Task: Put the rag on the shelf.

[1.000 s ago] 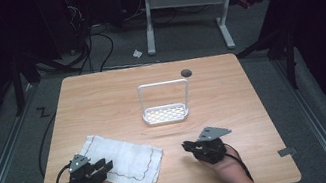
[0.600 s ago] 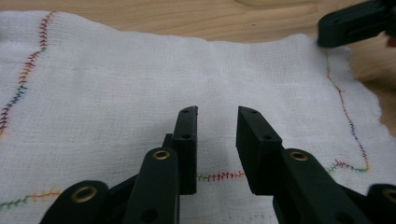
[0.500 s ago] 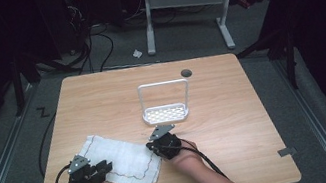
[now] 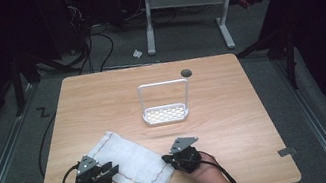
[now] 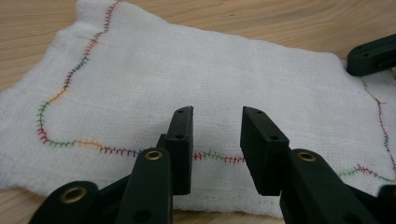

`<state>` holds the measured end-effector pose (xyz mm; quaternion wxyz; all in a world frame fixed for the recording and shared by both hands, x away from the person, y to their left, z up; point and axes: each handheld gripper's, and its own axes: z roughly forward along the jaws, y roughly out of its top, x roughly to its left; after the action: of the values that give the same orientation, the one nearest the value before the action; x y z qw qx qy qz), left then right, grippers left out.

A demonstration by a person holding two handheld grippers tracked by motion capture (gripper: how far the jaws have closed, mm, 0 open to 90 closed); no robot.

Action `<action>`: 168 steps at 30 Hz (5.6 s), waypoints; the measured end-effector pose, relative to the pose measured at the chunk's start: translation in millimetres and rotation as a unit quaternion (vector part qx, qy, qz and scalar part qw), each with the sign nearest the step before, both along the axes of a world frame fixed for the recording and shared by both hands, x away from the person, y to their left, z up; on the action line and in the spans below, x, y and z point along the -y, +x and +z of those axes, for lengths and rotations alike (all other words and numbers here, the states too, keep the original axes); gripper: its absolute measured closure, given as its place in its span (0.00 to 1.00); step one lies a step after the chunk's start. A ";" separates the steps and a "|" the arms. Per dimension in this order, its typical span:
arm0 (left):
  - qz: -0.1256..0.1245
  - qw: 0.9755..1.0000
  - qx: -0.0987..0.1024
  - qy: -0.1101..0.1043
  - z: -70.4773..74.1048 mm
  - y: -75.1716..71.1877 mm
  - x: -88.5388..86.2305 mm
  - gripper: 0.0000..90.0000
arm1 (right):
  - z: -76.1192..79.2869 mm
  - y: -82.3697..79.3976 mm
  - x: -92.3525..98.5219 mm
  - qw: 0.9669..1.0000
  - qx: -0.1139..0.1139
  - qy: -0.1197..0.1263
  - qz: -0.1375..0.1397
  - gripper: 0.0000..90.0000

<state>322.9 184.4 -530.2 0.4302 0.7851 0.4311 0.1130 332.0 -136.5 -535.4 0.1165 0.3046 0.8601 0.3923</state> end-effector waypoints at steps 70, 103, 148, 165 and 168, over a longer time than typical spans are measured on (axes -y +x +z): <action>-0.087 0.996 0.023 0.015 3.8 20.4 98.8 0.76 | 10.8 -39.2 84.2 0.995 0.010 0.050 -0.091 0.85; -0.052 0.998 -0.024 -0.022 -11.0 68.5 122.9 0.92 | 16.6 1.4 78.4 0.988 0.023 0.041 -0.146 0.66; -0.057 0.997 0.018 -0.051 -2.9 61.1 115.4 0.92 | 13.1 29.1 57.6 0.989 0.010 0.051 -0.139 0.96; -0.044 0.984 0.143 -0.095 93.0 54.9 114.2 0.93 | 98.7 23.4 62.3 0.977 0.120 0.105 -0.139 0.96; -0.041 0.981 0.162 -0.095 109.8 55.1 113.9 0.93 | 116.9 23.6 63.6 0.974 0.142 0.112 -0.138 0.96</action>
<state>377.9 70.5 -420.4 0.5713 0.7290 0.3316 0.1796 355.7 -200.1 -418.5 0.2559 0.3729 0.7346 0.5058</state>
